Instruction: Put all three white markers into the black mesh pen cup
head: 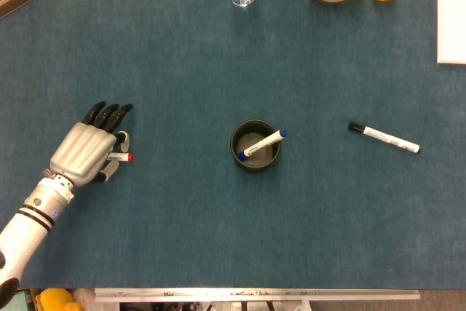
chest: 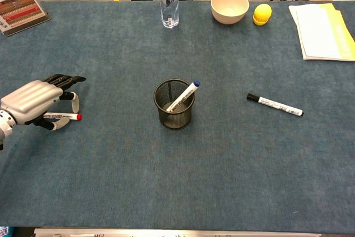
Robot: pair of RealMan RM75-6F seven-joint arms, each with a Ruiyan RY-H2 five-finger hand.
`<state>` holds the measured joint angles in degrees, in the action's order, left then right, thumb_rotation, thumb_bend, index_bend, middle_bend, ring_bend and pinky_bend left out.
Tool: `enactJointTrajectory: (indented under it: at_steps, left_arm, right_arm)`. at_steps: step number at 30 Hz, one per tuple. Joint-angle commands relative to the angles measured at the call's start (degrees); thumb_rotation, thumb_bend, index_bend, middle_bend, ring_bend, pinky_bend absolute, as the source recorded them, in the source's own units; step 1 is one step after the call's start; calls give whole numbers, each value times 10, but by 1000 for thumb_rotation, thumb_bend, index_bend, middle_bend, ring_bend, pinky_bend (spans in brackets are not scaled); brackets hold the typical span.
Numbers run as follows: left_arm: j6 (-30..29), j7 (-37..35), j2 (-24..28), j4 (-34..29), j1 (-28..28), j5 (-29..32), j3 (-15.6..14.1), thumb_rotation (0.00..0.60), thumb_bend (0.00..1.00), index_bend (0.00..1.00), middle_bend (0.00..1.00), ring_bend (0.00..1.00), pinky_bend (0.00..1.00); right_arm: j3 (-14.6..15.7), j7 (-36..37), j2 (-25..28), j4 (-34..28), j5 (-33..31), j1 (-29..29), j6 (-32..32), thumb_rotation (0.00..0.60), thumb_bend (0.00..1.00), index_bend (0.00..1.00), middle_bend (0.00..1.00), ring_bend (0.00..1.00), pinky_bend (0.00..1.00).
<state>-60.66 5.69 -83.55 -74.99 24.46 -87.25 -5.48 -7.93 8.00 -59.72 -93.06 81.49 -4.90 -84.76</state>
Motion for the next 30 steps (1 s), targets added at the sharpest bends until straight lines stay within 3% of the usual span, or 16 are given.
enactJointTrajectory:
  at_steps: [1, 30]
  left_arm:
    - [2, 2, -2, 2, 0, 2, 1, 600, 340, 457, 0, 0, 2]
    - [1, -19, -10, 4, 0, 5, 12, 600, 340, 626, 94, 0, 3]
  right_arm:
    - [0, 1, 0, 1, 1, 1, -2, 600, 275, 524, 475, 333, 524]
    - [-2, 10, 3, 3, 2, 9, -14, 600, 275, 524, 475, 333, 524]
